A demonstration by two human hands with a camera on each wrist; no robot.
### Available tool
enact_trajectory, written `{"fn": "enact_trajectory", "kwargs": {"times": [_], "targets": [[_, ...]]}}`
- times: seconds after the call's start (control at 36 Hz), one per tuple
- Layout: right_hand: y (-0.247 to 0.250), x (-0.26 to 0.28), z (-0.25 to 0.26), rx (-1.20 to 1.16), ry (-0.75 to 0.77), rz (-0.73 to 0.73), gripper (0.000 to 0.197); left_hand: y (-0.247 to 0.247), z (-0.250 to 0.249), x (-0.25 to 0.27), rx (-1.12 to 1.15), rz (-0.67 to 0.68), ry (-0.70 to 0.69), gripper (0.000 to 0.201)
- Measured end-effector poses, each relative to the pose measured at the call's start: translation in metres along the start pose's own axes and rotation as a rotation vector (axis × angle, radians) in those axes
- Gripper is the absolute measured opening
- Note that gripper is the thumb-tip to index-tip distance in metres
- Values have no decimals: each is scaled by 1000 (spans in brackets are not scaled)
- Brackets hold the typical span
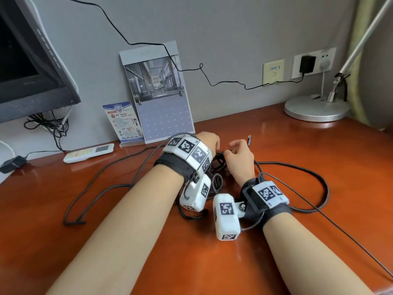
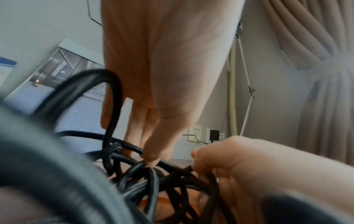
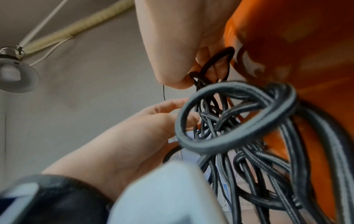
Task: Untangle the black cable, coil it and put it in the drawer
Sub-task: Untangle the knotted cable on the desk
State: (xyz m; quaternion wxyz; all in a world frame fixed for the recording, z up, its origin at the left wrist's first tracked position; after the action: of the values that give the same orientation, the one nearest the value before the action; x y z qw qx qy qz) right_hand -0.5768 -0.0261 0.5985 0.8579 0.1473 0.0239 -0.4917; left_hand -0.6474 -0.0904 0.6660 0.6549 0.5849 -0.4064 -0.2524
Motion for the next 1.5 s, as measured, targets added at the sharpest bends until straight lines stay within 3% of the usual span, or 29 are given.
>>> {"fn": "enact_trajectory", "kwargs": {"times": [0.14, 0.25, 0.36, 0.56, 0.86, 1.06, 1.22, 1.28, 1.39, 1.5], "targets": [[1, 1, 2, 21, 22, -12, 21, 7, 4, 2, 59, -126, 18, 25], [6, 0, 2, 65, 39, -57, 19, 14, 14, 7, 165, -207, 59, 29], [9, -1, 2, 102, 45, -83, 17, 36, 33, 17, 232, -370, 105, 33], [15, -2, 1, 60, 40, -148, 17, 81, 92, 49, 307, -672, 182, 39], [21, 3, 18, 37, 166, -219, 14, 99, 199, 102, 458, -916, 466, 30], [22, 8, 28, 95, 222, -244, 12, 69, 253, 122, 464, -929, 690, 25], [22, 8, 28, 125, 270, -268, 9, 35, 291, 125, 460, -806, 917, 26], [20, 7, 26, 135, 274, -264, 9, 23, 297, 126, 438, -764, 952, 18], [18, 6, 19, 114, 234, -267, 8, 3, 289, 112, 455, -586, 816, 16], [17, 5, 16, 86, 201, -233, 10, 12, 251, 87, 463, -464, 652, 21]]}}
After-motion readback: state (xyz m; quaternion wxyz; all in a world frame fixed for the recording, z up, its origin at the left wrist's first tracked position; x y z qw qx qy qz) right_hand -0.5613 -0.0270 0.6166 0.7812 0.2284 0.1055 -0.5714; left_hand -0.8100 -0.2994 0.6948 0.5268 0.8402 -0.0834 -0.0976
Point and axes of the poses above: each hand's wrist, its own x-axis away from the middle knuckle, its own y-axis out of the back of the hand, z = x × y, the point moved 6 cm from there along -x, towards the middle knuckle, and after that the axes turned 1 degree about x, right-handed, at the moved point
